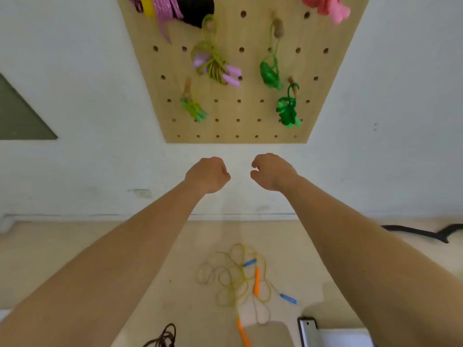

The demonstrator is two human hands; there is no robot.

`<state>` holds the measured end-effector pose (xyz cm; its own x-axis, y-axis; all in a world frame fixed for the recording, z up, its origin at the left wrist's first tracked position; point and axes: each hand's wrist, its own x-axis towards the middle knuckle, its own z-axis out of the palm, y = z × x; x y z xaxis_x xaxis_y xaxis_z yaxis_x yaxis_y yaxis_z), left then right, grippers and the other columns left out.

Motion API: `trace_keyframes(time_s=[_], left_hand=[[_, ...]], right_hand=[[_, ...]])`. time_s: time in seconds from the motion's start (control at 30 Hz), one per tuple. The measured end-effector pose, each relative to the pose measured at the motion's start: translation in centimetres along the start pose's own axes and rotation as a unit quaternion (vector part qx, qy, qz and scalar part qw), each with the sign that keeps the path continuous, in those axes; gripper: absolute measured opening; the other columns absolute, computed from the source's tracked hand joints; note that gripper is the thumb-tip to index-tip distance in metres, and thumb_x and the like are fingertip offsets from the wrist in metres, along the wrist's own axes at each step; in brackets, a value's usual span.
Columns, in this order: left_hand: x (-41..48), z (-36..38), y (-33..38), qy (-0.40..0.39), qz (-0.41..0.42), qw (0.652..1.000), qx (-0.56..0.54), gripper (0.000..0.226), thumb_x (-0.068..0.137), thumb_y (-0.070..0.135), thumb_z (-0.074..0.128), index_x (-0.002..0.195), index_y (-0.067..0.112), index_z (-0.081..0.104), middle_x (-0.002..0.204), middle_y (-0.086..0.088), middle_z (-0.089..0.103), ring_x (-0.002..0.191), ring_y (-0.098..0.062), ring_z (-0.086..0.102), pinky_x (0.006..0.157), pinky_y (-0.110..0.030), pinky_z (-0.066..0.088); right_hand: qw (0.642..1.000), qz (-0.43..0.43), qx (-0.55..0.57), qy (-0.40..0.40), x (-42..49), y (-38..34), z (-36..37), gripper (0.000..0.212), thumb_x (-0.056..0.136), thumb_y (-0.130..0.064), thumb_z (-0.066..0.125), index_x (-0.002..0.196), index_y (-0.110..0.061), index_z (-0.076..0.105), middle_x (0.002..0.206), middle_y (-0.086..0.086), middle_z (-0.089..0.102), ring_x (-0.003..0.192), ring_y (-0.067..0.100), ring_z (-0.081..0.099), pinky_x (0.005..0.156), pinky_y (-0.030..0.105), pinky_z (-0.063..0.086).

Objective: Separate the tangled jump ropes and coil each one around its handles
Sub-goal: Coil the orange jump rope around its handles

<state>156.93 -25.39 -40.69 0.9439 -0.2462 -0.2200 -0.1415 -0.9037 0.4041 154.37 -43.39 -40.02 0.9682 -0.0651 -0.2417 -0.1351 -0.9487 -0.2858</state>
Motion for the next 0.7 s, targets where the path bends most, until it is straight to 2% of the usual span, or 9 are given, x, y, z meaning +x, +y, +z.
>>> trace_keyframes(time_s=[0.13, 0.27, 0.43, 0.53, 0.7], left_hand=[[1.3, 12.1, -4.6, -0.038, -0.021, 0.999, -0.018, 0.017, 0.093, 0.034, 0.054, 0.104, 0.024, 0.062, 0.107, 0.003, 0.065, 0.099, -0.021, 0.061, 0.081, -0.033, 0.051], [2.2, 24.4, -9.1, -0.081, -0.039, 0.996, -0.027, 0.024, 0.091, 0.035, 0.054, 0.11, 0.021, 0.062, 0.106, 0.001, 0.066, 0.097, -0.021, 0.062, 0.084, -0.037, 0.054], [3.5, 39.2, -14.1, -0.11, -0.059, 0.992, -0.031, 0.028, 0.089, 0.037, 0.058, 0.111, 0.021, 0.063, 0.116, -0.004, 0.066, 0.106, -0.025, 0.061, 0.09, -0.035, 0.051], [3.7, 47.7, -16.7, -0.123, -0.07, 0.989, -0.036, 0.03, 0.088, 0.038, 0.058, 0.113, 0.022, 0.063, 0.119, -0.005, 0.065, 0.109, -0.026, 0.061, 0.092, -0.035, 0.051], [4.1, 59.9, -19.7, -0.135, -0.054, 0.989, -0.027, 0.028, 0.089, 0.035, 0.06, 0.109, 0.017, 0.066, 0.113, -0.007, 0.068, 0.106, -0.026, 0.063, 0.09, -0.038, 0.052]], right_hand=[[0.999, 0.009, -0.006, -0.053, 1.8, 3.4, 12.3, 0.039, 0.095, -0.032, 0.049, 0.132, -0.023, 0.057, 0.134, 0.0, 0.057, 0.122, 0.025, 0.054, 0.101, 0.044, 0.047], [0.994, 0.017, -0.005, -0.108, 3.3, 7.0, 24.8, 0.042, 0.095, -0.031, 0.05, 0.136, -0.021, 0.054, 0.137, 0.002, 0.055, 0.126, 0.026, 0.052, 0.103, 0.044, 0.045], [0.99, 0.027, -0.008, -0.141, 5.0, 12.0, 39.4, 0.042, 0.093, -0.031, 0.053, 0.133, -0.022, 0.058, 0.138, 0.002, 0.056, 0.128, 0.028, 0.052, 0.105, 0.043, 0.045], [0.987, 0.036, -0.003, -0.158, 5.6, 15.2, 47.6, 0.04, 0.09, -0.028, 0.054, 0.128, -0.019, 0.062, 0.133, 0.005, 0.06, 0.123, 0.03, 0.055, 0.101, 0.043, 0.048], [0.983, 0.063, 0.018, -0.171, 5.7, 21.1, 59.8, 0.035, 0.091, -0.025, 0.054, 0.122, -0.014, 0.065, 0.127, 0.008, 0.063, 0.118, 0.029, 0.058, 0.099, 0.04, 0.049]])
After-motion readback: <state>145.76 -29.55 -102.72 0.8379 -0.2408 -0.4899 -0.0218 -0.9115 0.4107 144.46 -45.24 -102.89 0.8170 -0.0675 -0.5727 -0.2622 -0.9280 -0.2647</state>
